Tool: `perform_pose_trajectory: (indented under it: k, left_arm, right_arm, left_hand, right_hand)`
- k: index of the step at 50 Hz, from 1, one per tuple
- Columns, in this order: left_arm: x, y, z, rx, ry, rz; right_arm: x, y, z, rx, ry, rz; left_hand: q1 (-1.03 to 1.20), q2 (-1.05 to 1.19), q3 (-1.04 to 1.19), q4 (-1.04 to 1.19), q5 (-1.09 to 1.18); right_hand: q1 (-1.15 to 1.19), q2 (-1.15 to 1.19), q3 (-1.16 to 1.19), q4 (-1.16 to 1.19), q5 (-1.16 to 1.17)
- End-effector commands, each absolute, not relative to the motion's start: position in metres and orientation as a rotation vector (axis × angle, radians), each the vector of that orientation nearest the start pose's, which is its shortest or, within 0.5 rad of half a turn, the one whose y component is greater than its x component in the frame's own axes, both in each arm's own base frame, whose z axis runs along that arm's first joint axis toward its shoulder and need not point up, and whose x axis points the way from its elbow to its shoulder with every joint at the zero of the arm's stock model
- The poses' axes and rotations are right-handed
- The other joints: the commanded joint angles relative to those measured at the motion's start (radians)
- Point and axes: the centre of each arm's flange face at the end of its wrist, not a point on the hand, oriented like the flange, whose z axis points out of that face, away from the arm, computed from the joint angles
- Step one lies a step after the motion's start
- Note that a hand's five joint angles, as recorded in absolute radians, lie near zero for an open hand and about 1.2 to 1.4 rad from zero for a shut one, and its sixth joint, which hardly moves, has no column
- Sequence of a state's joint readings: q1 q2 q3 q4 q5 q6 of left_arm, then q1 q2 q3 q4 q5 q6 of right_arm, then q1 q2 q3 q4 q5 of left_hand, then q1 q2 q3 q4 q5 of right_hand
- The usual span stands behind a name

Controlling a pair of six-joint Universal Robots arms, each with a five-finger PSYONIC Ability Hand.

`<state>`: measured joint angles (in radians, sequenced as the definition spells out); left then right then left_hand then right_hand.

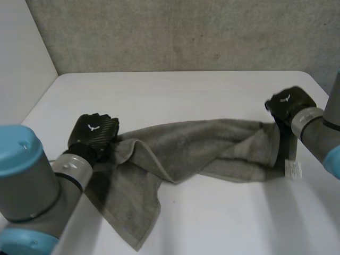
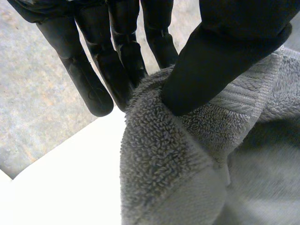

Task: Fold the towel.

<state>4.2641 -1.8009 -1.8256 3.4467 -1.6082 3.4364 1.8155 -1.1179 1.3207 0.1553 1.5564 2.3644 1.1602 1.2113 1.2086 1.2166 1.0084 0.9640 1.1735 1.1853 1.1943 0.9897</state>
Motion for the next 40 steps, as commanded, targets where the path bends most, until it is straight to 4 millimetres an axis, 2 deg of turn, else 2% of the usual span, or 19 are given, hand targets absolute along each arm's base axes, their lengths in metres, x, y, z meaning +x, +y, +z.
perform_pose_trajectory:
  k: [1,4,6,7,9,10,11,12,13,14,15,17,22,26,28,31,34,36,40]
  left_arm:
    - [-0.249,-0.253,0.189,1.046,2.321,-1.955]
    - [-0.252,-0.261,0.182,1.055,2.327,-1.941]
    - [-0.262,-0.283,0.186,1.049,2.282,-1.987]
    - [-0.262,-0.284,0.186,1.049,2.281,-1.988]
    - [-0.274,-0.315,0.213,1.003,2.162,-2.125]
    - [-0.274,-0.315,0.213,1.002,2.162,-2.126]
    - [-0.278,-0.33,0.235,0.965,2.073,-2.219]
    - [-0.279,-0.33,0.235,0.965,2.072,-2.22]
    - [-0.284,-0.342,0.264,0.922,1.965,-2.336]
    - [-0.287,-0.352,0.297,0.86,1.837,-2.454]
    - [-0.287,-0.352,0.297,0.859,1.836,-2.455]
    - [-0.287,-0.365,0.359,0.719,1.536,-2.67]
    - [-0.272,-0.37,0.402,0.553,1.342,-2.818]
    - [-0.268,-0.369,0.393,0.534,1.43,-2.829]
    - [-0.268,-0.367,0.357,0.567,1.626,-2.766]
    - [-0.267,-0.364,0.337,0.588,1.718,-2.72]
    - [-0.265,-0.357,0.294,0.633,1.885,-2.599]
    - [-0.261,-0.348,0.252,0.672,2.042,-2.467]
    - [-0.258,-0.337,0.218,0.725,2.171,-2.352]
  right_arm:
    - [0.219,-0.317,0.209,-1.58,2.504,-1.752]
    - [0.221,-0.325,0.213,-1.516,2.475,-1.841]
    - [0.227,-0.349,0.229,-1.342,2.372,-2.094]
    - [0.227,-0.349,0.229,-1.341,2.372,-2.095]
    - [0.233,-0.375,0.262,-1.152,2.207,-2.38]
    - [0.233,-0.375,0.263,-1.151,2.206,-2.382]
    - [0.236,-0.386,0.285,-1.056,2.095,-2.52]
    - [0.238,-0.395,0.309,-0.956,1.977,-2.644]
    - [0.238,-0.395,0.309,-0.955,1.975,-2.645]
    - [0.239,-0.401,0.332,-0.839,1.857,-2.754]
    - [0.239,-0.401,0.332,-0.838,1.855,-2.755]
    - [0.235,-0.407,0.371,-0.591,1.646,-2.891]
    - [0.23,-0.406,0.387,-0.422,1.546,-2.859]
    - [0.231,-0.405,0.371,-0.453,1.631,-2.766]
    - [0.235,-0.401,0.345,-0.563,1.754,-2.623]
    - [0.236,-0.399,0.332,-0.611,1.81,-2.545]
    - [0.23,-0.396,0.304,-0.685,1.964,-2.379]
    - [0.225,-0.39,0.271,-0.741,2.126,-2.172]
    - [0.223,-0.38,0.237,-0.808,2.257,-1.949]
  left_hand:
    - [0.236,0.185,0.188,0.18,0.213]
    - [0.236,0.185,0.188,0.18,0.213]
    - [0.236,0.185,0.188,0.18,0.213]
    - [0.236,0.185,0.188,0.18,0.213]
    - [0.236,0.185,0.188,0.18,0.213]
    - [0.236,0.185,0.188,0.18,0.213]
    - [0.236,0.185,0.188,0.18,0.213]
    - [0.236,0.185,0.188,0.18,0.213]
    - [0.236,0.185,0.188,0.18,0.213]
    - [0.236,0.185,0.188,0.18,0.213]
    - [0.236,0.185,0.188,0.18,0.213]
    - [0.236,0.185,0.188,0.18,0.213]
    - [0.236,0.185,0.188,0.18,0.213]
    - [0.236,0.185,0.188,0.18,0.213]
    - [0.236,0.185,0.188,0.18,0.213]
    - [0.236,0.185,0.188,0.18,0.213]
    - [0.236,0.185,0.188,0.18,0.213]
    - [0.236,0.185,0.188,0.18,0.213]
    - [0.236,0.185,0.188,0.18,0.213]
  right_hand:
    - [0.432,0.223,0.211,0.202,0.232]
    - [0.432,0.223,0.211,0.202,0.232]
    - [0.432,0.223,0.211,0.202,0.232]
    - [0.432,0.223,0.211,0.202,0.232]
    - [0.432,0.223,0.211,0.202,0.232]
    - [0.432,0.223,0.211,0.202,0.232]
    - [0.432,0.223,0.211,0.202,0.232]
    - [0.432,0.223,0.211,0.202,0.232]
    - [0.432,0.223,0.211,0.202,0.232]
    - [0.432,0.223,0.211,0.202,0.232]
    - [0.432,0.223,0.211,0.202,0.232]
    - [0.432,0.223,0.211,0.202,0.232]
    - [0.432,0.223,0.211,0.202,0.232]
    - [0.432,0.223,0.211,0.202,0.232]
    - [0.432,0.223,0.211,0.202,0.232]
    - [0.432,0.223,0.211,0.202,0.232]
    - [0.432,0.223,0.211,0.202,0.232]
    - [0.432,0.223,0.211,0.202,0.232]
    - [0.432,0.223,0.211,0.202,0.232]
